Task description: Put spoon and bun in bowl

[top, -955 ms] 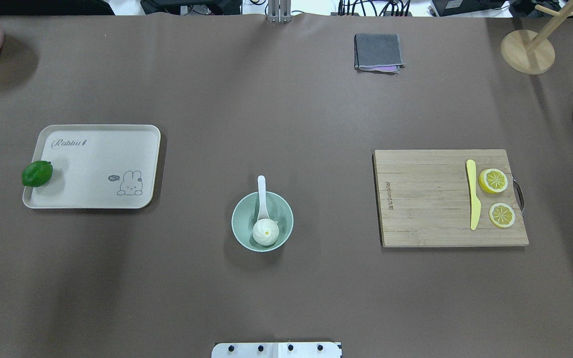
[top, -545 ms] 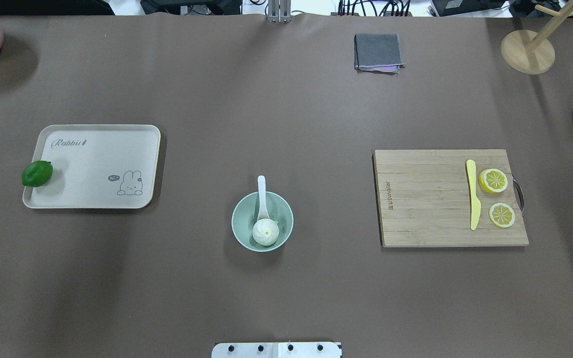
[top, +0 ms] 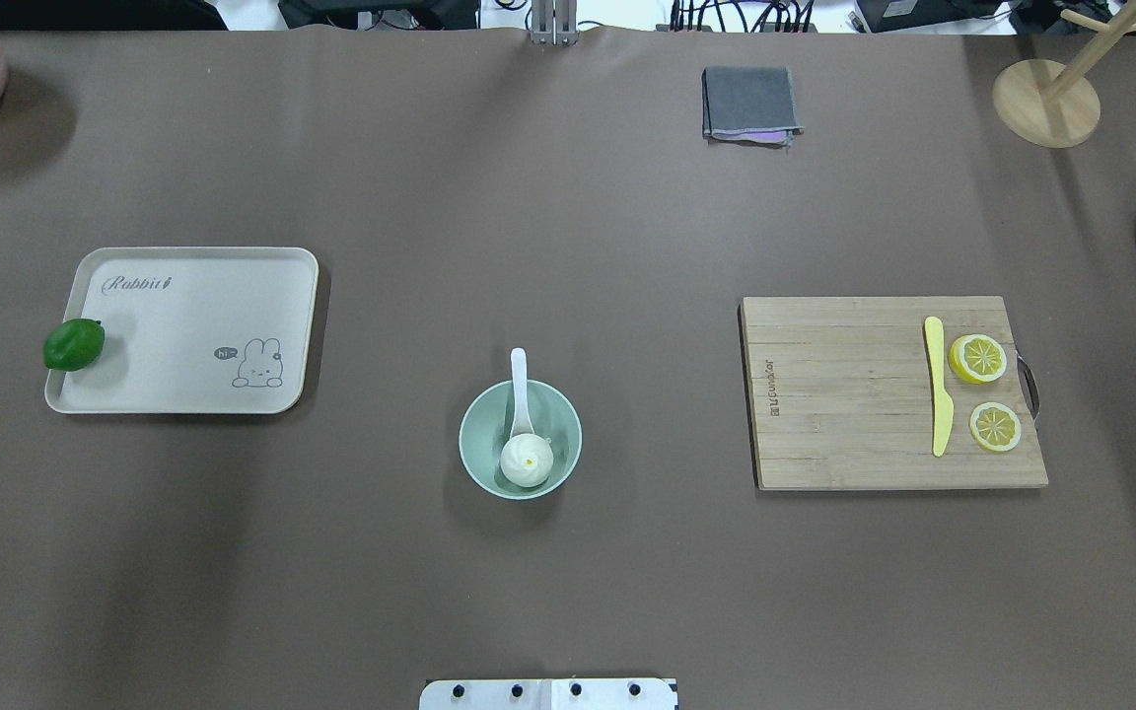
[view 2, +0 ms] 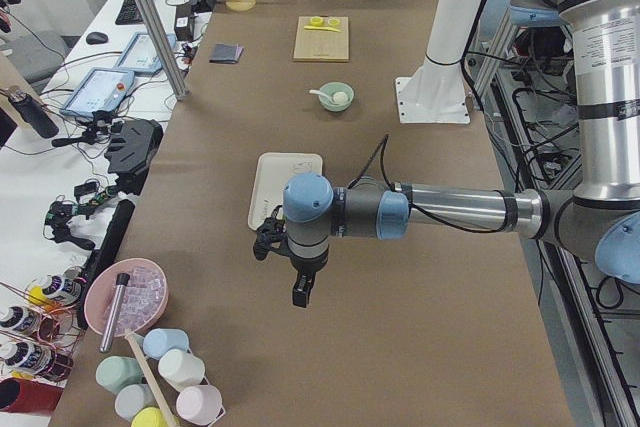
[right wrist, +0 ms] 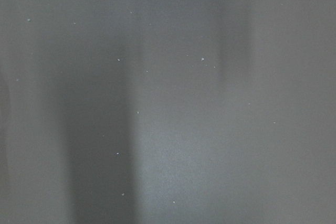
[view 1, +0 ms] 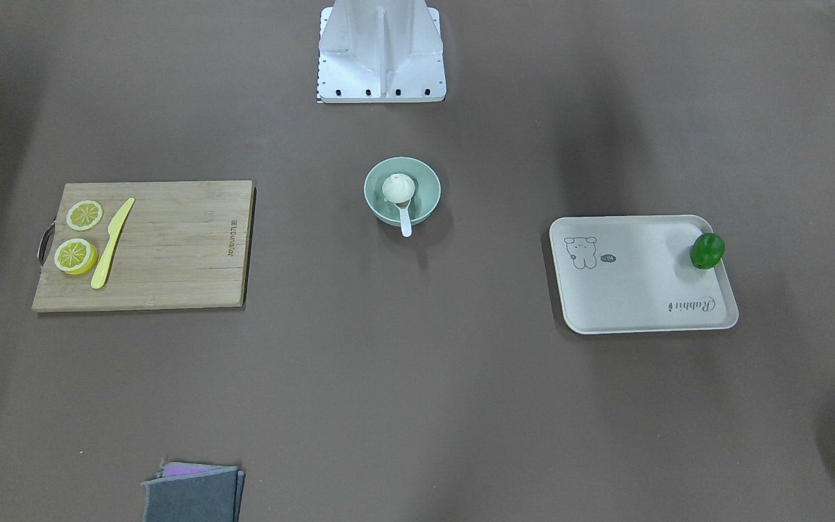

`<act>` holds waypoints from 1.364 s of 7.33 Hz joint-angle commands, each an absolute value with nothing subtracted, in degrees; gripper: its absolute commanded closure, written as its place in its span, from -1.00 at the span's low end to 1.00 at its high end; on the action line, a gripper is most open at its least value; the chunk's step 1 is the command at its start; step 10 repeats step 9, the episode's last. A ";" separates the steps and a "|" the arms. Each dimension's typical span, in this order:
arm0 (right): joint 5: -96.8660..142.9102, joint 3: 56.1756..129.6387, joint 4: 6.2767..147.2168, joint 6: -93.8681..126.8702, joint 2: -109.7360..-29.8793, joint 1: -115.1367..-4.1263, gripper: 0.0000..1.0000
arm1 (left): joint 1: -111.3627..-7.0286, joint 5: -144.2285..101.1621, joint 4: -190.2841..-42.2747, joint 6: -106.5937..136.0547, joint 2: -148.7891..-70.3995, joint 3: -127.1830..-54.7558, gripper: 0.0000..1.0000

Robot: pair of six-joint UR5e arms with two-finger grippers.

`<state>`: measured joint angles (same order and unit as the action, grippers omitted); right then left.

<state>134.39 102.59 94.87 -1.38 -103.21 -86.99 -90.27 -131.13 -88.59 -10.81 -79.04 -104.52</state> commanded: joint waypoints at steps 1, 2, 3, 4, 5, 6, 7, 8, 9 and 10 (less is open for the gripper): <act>134.30 102.48 94.83 -1.41 -103.36 -87.01 -1.00 | -90.26 -131.13 -88.59 -10.72 -79.01 -104.41 -0.97; 134.30 102.48 94.83 -1.49 -103.45 -87.01 -1.00 | -90.26 -131.13 -88.59 -10.72 -79.01 -104.50 -0.97; 134.21 102.48 94.83 -1.49 -103.53 -87.01 -1.00 | -90.26 -131.13 -88.59 -10.72 -79.01 -104.50 -0.97; 134.21 102.48 94.83 -1.49 -103.54 -87.01 -1.00 | -90.26 -131.13 -88.59 -10.72 -79.01 -104.59 -0.97; 134.21 102.48 94.92 -1.49 -103.54 -86.92 -1.00 | -90.26 -131.13 -88.59 -10.72 -79.10 -104.68 -0.97; 134.21 102.48 94.92 -1.49 -103.54 -86.66 -1.00 | -90.26 -131.13 -88.59 -10.72 -79.01 -104.68 -0.97; 134.21 102.48 94.92 -1.49 -103.54 -86.31 -1.00 | -90.26 -131.22 -88.59 -10.72 -79.01 -104.68 -0.97; 134.21 102.48 94.92 -1.49 -103.54 -86.13 -1.00 | -90.26 -131.22 -88.59 -10.72 -79.01 -104.68 -0.97; 134.30 102.48 94.92 -1.49 -103.54 -85.78 -1.00 | -90.26 -131.22 -88.59 -10.64 -79.01 -104.59 -0.97; 134.30 102.48 94.92 -1.49 -103.54 -85.78 -1.00 | -90.26 -131.22 -88.59 -10.64 -79.01 -104.59 -0.97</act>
